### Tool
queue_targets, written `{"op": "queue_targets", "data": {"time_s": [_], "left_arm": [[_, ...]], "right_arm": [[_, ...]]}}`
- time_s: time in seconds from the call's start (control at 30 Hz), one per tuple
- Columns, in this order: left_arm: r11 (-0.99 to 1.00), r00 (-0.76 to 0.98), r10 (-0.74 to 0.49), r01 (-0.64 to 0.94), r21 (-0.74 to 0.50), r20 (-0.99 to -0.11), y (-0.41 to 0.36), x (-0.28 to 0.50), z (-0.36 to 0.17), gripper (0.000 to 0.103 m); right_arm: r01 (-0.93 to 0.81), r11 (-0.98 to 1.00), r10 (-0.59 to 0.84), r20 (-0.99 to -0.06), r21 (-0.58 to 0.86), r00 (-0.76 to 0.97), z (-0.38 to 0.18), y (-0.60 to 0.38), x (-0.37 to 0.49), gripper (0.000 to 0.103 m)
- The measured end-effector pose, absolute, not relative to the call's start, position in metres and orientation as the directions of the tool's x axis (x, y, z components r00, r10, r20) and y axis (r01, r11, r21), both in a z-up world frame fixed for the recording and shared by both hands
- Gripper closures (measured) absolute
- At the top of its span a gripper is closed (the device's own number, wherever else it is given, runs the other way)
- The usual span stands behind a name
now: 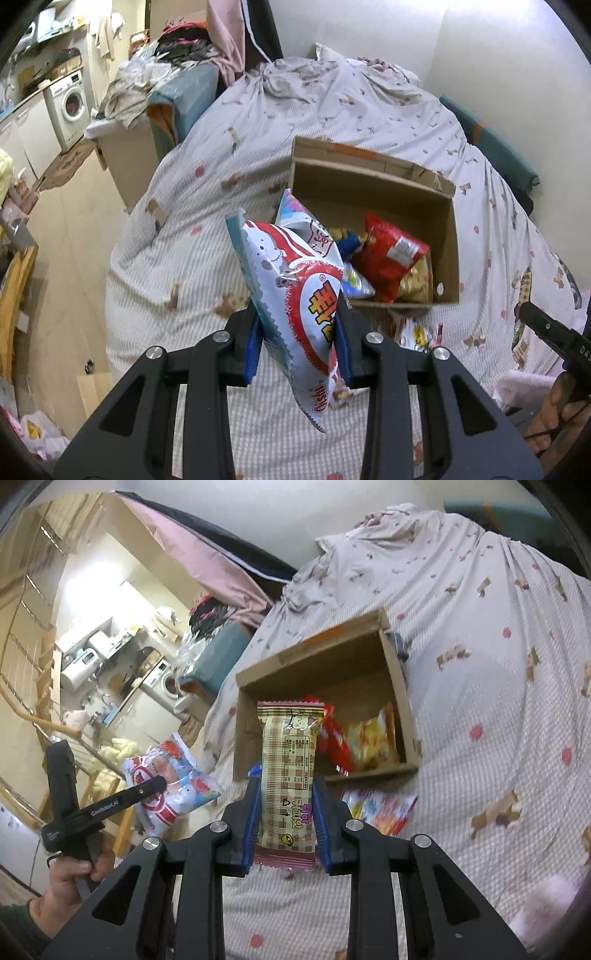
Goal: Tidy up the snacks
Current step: 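Lower the white-red bag and checkered bar into the box and open both grippers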
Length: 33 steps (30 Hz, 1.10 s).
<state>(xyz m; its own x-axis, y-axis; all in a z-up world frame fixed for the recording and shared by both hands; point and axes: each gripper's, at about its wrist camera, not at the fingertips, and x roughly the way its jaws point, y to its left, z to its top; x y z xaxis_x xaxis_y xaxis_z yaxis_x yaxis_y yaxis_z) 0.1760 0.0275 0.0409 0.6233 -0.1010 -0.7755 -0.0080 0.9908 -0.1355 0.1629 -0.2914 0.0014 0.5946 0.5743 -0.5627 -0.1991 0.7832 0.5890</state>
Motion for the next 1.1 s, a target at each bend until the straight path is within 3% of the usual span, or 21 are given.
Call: {"op": "queue_targets", "data": {"time_s": [0.6, 1.1], "left_arm": [[0.996, 0.662, -0.092, 0.063, -0.068, -0.744, -0.009, 0.272, 0.042, 0.074], [0.996, 0.586, -0.076, 0.088, -0.030, -0.806, -0.032, 0.318, -0.012, 0.074]], "right_arm": [[-0.136, 0.856, 0.472, -0.647, 0.498, 0.599, -0.009, -0.289, 0.279, 0.075], [-0.138, 0.929, 0.365, -0.788, 0.343, 0.496, -0.059, -0.252, 0.326, 0.075]]}}
